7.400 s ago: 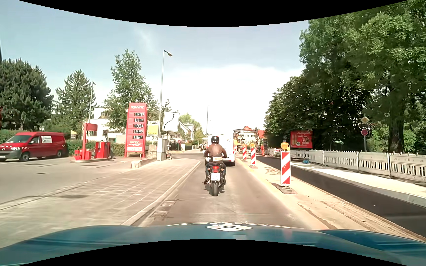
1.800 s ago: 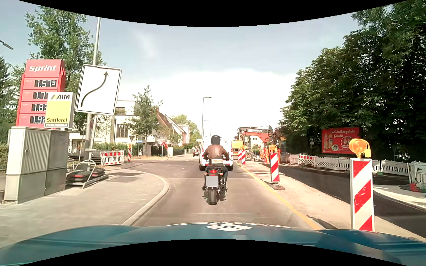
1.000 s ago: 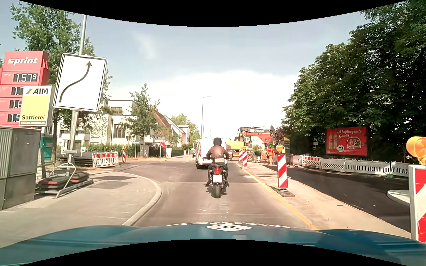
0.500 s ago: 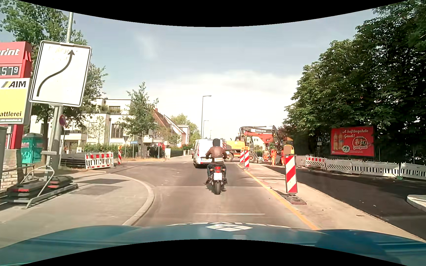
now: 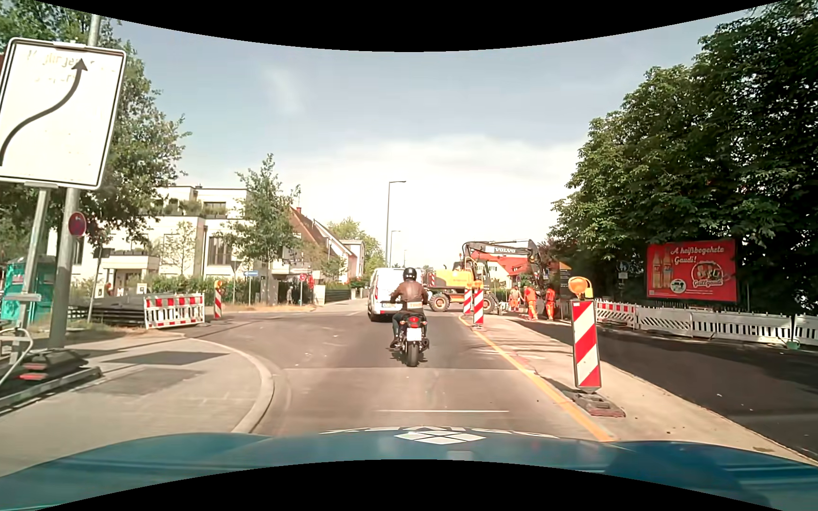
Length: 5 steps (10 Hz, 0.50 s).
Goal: Follow the waypoints while adhering to traffic rules and regulations
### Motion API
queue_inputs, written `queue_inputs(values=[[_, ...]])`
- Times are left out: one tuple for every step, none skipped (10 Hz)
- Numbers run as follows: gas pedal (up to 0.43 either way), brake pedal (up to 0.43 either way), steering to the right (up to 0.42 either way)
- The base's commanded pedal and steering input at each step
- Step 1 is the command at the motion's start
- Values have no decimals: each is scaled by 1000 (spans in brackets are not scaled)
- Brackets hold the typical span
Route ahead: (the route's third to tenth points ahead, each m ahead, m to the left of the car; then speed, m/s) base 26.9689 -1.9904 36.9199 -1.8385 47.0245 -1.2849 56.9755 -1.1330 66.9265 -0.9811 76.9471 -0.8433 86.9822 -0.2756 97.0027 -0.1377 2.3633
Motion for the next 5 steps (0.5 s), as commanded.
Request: queue_inputs(values=[[157, 0, -9], [157, 0, -10], [157, 0, -12], [157, 0, -14], [157, 0, -16]])
